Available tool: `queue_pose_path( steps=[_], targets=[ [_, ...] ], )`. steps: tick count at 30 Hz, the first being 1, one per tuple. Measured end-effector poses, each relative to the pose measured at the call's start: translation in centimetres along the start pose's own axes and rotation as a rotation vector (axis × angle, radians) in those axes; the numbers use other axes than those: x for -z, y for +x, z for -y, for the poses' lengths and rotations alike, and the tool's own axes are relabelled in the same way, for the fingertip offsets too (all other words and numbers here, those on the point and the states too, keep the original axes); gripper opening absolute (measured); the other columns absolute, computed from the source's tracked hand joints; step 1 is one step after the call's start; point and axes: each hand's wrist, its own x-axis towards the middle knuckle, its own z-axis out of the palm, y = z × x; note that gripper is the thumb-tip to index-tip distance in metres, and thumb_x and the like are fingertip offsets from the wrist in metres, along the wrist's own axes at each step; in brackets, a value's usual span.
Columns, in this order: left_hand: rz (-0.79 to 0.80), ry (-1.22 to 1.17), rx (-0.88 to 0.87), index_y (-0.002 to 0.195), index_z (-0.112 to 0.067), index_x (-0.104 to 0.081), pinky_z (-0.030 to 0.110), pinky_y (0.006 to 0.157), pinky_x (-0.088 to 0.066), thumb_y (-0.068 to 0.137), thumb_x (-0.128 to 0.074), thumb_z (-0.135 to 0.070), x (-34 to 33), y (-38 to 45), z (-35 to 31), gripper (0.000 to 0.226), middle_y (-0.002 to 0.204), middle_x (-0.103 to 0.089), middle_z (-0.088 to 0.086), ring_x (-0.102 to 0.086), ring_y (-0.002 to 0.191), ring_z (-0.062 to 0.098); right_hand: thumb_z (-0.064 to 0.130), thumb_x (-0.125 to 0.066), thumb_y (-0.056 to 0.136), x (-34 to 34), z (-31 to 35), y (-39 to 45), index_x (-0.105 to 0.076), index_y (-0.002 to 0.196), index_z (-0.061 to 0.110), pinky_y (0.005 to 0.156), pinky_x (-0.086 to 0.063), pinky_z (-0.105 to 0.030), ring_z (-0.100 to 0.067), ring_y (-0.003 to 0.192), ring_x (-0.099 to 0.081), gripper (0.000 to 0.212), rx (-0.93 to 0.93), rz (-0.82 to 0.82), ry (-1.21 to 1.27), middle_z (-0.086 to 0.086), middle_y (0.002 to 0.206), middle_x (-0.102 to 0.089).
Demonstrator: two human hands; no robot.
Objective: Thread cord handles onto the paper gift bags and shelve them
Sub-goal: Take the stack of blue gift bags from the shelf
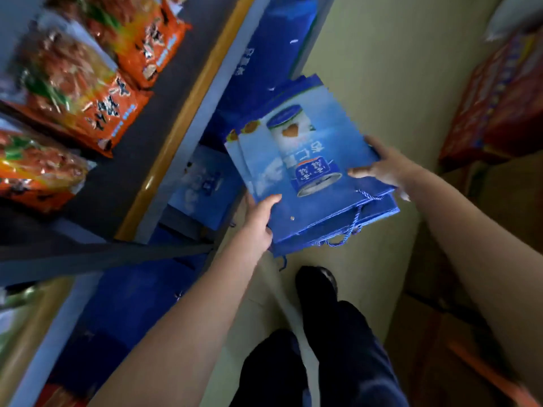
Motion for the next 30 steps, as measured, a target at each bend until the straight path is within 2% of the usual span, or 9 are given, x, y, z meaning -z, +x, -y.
queue_pose_path(
  steps=[3,8,12,15,18,20,23,26,30],
  targets=[
    [0.032,0.204,-0.030,0.126,-0.021,-0.048,0.029,0.087,-0.045,0.069,-0.067,-0.015,-5.9,-4.8,-3.0,0.061,0.114,-0.060,-0.001,-0.056,0.103,0.018,-0.003,-0.069,0.078,5.8,0.3,-5.8,-0.047,0.133,0.015,0.096,-0.047,-0.042,-0.025,0.101,-0.060,0.062,-0.135,-0.112,0.241,-0.009,0.124,-0.060],
    [-0.007,0.437,0.017,0.140,-0.012,-0.037,0.031,0.097,-0.034,0.085,-0.055,-0.011,-14.4,-13.3,-7.9,0.058,0.142,-0.042,0.003,-0.043,0.126,0.021,-0.005,-0.059,0.084,13.7,4.1,-14.0,-0.052,0.120,0.012,0.043,-0.052,-0.021,-0.009,0.049,-0.063,0.041,-0.287,-0.217,0.517,-0.007,0.094,-0.064],
    [0.019,0.563,-0.047,0.131,-0.004,-0.046,0.029,0.085,-0.036,0.084,-0.055,-0.011,-21.8,-18.4,-15.0,0.048,0.134,-0.049,0.012,-0.048,0.104,0.020,-0.001,-0.063,0.084,20.1,9.7,-17.2,-0.045,0.130,0.006,0.052,-0.053,-0.026,-0.014,0.068,-0.059,0.050,-0.271,-0.339,0.599,-0.012,0.112,-0.060],
    [0.139,0.616,-0.127,0.121,-0.002,-0.052,0.030,0.082,-0.037,0.071,-0.063,-0.018,-29.0,-19.7,-21.4,0.053,0.127,-0.054,0.013,-0.048,0.098,0.019,-0.001,-0.063,0.083,25.8,14.5,-17.3,-0.042,0.131,0.005,0.053,-0.053,-0.024,-0.013,0.069,-0.058,0.052,-0.178,-0.441,0.731,-0.008,0.105,-0.059],
    [0.232,0.643,-0.226,0.078,-0.015,-0.053,0.023,0.065,-0.034,0.072,-0.063,-0.015,-37.4,-19.3,-27.3,0.012,0.081,-0.051,-0.001,-0.046,0.078,0.017,0.001,-0.065,0.083,31.7,19.2,-15.5,-0.040,0.129,0.004,0.052,-0.054,-0.022,-0.011,0.070,-0.058,0.052,-0.075,-0.569,0.817,-0.001,0.094,-0.059],
    [0.276,0.692,-0.290,0.064,-0.021,-0.041,0.022,0.056,-0.026,0.083,-0.056,-0.008,-42.9,-18.4,-30.8,0.028,0.069,-0.038,-0.005,-0.036,0.064,0.012,0.004,-0.066,0.083,35.6,21.7,-13.7,-0.042,0.123,0.007,0.061,-0.054,-0.026,-0.012,0.071,-0.059,0.047,-0.033,-0.643,0.850,-0.005,0.101,-0.060],
    [0.377,0.791,-0.346,0.064,-0.023,-0.043,0.016,0.056,-0.026,0.085,-0.054,-0.008,-51.6,-16.4,-34.6,0.029,0.075,-0.043,-0.007,-0.039,0.081,0.015,0.005,-0.068,0.082,41.6,24.5,-11.2,-0.044,0.112,0.012,0.066,-0.056,-0.028,-0.010,0.068,-0.063,0.039,0.012,-0.780,0.894,-0.006,0.103,-0.062],
    [0.480,0.815,-0.376,0.082,-0.019,-0.056,0.022,0.072,-0.036,0.086,-0.053,-0.007,-60.0,-16.3,-37.2,0.013,0.090,-0.050,-0.005,-0.040,0.093,0.014,0.004,-0.068,0.082,47.2,26.3,-10.0,-0.045,0.109,0.012,0.069,-0.056,-0.028,-0.011,0.070,-0.062,0.037,0.053,-0.913,0.956,-0.002,0.097,-0.062],
    [0.677,0.867,-0.350,0.066,-0.021,-0.045,0.022,0.064,-0.032,0.084,-0.054,-0.009,-72.0,-18.2,-37.1,0.024,0.088,-0.049,-0.003,-0.039,0.088,0.015,0.002,-0.068,0.081,54.4,25.7,-10.1,-0.044,0.109,0.011,0.061,-0.055,-0.024,-0.010,0.069,-0.062,0.037,0.066,-1.159,1.090,0.001,0.094,-0.060]
  ],
)
